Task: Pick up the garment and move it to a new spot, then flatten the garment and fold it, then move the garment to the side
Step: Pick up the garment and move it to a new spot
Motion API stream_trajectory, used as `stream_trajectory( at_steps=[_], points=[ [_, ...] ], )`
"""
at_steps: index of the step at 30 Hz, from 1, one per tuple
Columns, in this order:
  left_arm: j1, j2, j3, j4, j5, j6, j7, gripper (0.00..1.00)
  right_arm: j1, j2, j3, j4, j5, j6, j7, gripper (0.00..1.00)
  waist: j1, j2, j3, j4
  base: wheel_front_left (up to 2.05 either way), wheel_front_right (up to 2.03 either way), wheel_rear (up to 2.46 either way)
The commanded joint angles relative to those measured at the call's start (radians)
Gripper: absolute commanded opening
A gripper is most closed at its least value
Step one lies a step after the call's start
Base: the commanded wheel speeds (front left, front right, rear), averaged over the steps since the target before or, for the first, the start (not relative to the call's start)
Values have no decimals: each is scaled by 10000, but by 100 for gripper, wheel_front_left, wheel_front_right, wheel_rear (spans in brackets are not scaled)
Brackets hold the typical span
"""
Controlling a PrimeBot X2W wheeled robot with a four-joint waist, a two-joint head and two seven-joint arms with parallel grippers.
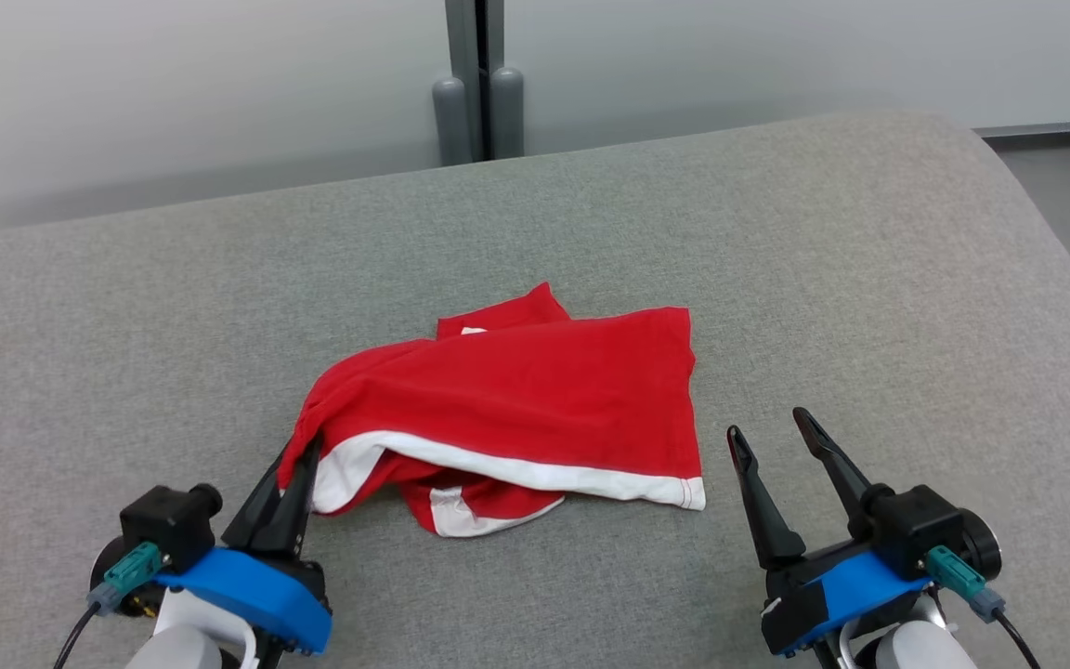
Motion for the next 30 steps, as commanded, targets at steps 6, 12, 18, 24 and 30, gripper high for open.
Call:
stream_trajectory(
  at_steps=[6, 12, 18, 24, 30],
  points=[
    [813, -359, 797, 892, 441, -15, -25, 100, 236, -51, -84, 246, -124, 1, -38, 100, 0, 1, -496, 457, 0, 0, 0],
    [1474, -965, 2204, 842, 1383, -15, -25, 100, 510, -48, -231, 346, -143, 3, -38, 100, 0, 1, -1137, 763, 0, 0, 0],
    [2154, -1748, 4107, 603, 2755, -15, -25, 100, 708, -48, -308, 417, -25, 3, -38, 100, 0, 1, -1511, 857, 0, 0, 0],
    [2623, -2372, 4850, 308, 3442, -15, -25, 100, 884, -46, -405, 561, 33, 3, -38, 100, 0, 1, -1764, 942, 0, 0, 0],
    [2609, -2573, 4794, 227, 3653, -15, -25, 100, 785, -48, -386, 789, 38, 3, -38, 100, 0, 1, -1698, 1109, 0, 0, 0]
  ],
)
